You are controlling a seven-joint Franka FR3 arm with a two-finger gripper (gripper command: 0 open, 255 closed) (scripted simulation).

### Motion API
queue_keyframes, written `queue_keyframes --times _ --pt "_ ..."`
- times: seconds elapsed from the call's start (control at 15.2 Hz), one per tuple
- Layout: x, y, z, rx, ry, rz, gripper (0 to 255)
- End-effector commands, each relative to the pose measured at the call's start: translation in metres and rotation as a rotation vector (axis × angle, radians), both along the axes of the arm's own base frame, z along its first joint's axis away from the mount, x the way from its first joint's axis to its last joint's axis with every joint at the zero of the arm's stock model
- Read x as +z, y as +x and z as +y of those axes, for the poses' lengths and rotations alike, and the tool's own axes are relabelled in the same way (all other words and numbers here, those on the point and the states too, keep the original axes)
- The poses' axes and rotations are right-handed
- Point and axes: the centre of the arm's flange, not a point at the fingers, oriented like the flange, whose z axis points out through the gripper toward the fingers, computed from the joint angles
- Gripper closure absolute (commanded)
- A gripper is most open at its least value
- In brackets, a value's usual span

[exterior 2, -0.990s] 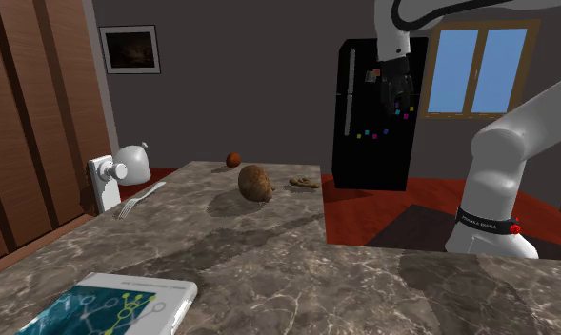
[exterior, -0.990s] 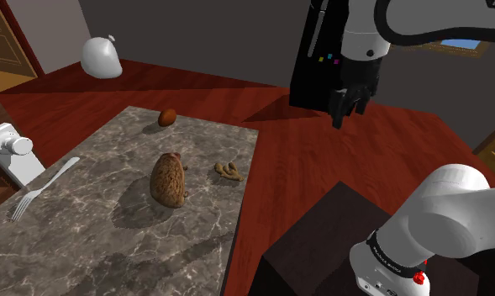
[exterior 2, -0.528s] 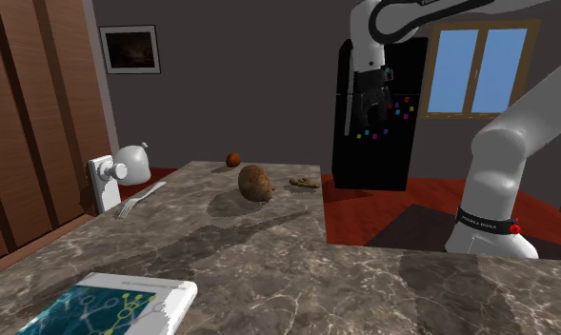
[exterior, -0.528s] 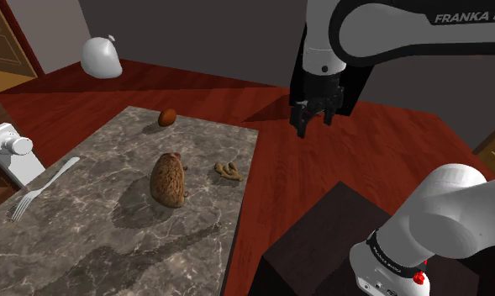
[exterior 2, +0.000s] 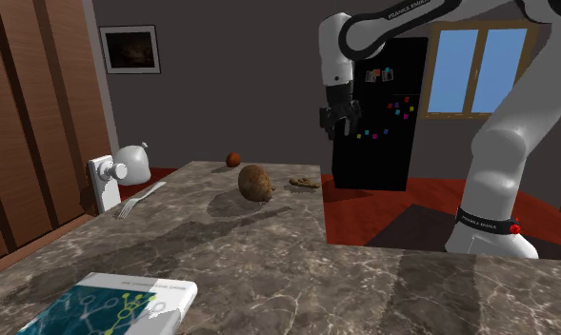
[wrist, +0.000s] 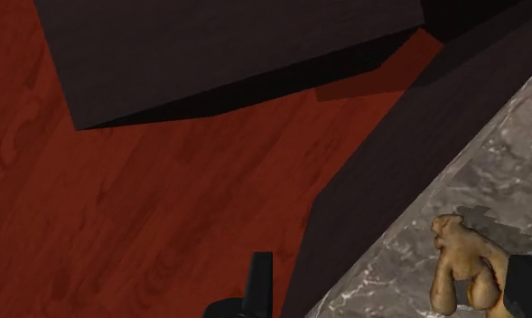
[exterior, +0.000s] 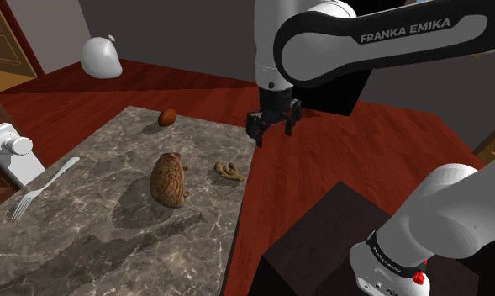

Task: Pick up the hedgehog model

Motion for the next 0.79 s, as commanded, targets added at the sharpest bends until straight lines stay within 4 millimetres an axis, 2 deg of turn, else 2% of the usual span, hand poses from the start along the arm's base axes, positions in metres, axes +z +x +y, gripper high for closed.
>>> queue_keyframes --times 0.0,0.73 --pt "-0.006 0.013 0.017 -0.019 0.003 -0.012 0" --pt "-0.051 0.104 0.11 -0.11 0.013 -0.072 0"
